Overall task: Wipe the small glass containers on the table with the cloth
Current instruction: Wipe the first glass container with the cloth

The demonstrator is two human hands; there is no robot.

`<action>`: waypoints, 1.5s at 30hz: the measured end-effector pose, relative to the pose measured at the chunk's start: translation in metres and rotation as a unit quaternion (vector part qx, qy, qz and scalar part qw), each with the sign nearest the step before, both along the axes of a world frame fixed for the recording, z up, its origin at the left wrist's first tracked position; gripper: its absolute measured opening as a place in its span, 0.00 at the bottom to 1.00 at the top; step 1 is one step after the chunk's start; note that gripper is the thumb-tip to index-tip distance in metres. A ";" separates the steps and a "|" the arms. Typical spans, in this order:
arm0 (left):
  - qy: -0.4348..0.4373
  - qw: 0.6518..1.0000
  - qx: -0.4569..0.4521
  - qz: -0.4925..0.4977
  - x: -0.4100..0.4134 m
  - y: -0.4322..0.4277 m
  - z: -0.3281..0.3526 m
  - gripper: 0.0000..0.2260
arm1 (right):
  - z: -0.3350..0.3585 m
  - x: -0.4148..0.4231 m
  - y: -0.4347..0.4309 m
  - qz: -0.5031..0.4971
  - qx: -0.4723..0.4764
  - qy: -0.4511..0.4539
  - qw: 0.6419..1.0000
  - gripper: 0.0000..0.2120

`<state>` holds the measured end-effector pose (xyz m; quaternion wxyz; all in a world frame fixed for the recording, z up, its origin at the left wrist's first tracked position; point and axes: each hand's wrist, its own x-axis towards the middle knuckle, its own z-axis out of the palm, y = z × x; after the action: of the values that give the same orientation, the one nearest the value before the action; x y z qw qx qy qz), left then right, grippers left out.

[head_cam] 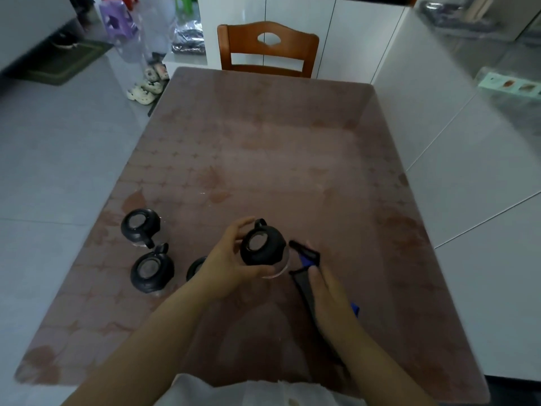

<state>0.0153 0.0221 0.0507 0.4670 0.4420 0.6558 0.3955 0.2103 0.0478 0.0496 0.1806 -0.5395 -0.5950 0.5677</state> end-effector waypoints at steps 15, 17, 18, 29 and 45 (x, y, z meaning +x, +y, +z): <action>-0.082 0.994 0.056 0.045 0.009 0.005 0.034 0.22 | 0.043 -0.044 0.009 0.113 0.308 0.086 0.941 0.17; -0.076 0.995 0.055 0.025 0.011 0.002 0.039 0.25 | 0.051 -0.043 0.020 0.083 0.225 0.125 0.963 0.13; -0.069 0.996 0.054 0.020 0.012 0.001 0.041 0.25 | 0.057 -0.042 0.025 0.065 0.168 0.146 0.973 0.11; -0.026 0.994 0.102 0.017 0.017 0.011 0.046 0.23 | 0.047 -0.044 0.011 0.049 0.242 0.142 0.959 0.19; -0.037 0.990 0.122 0.057 0.030 0.002 0.041 0.41 | 0.057 -0.042 0.027 -0.158 -0.106 0.298 0.935 0.21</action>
<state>0.0450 0.0246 0.0919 0.4107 0.4427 0.6091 0.5141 0.1680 0.0749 0.1063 0.3788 -0.4491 -0.3573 0.7261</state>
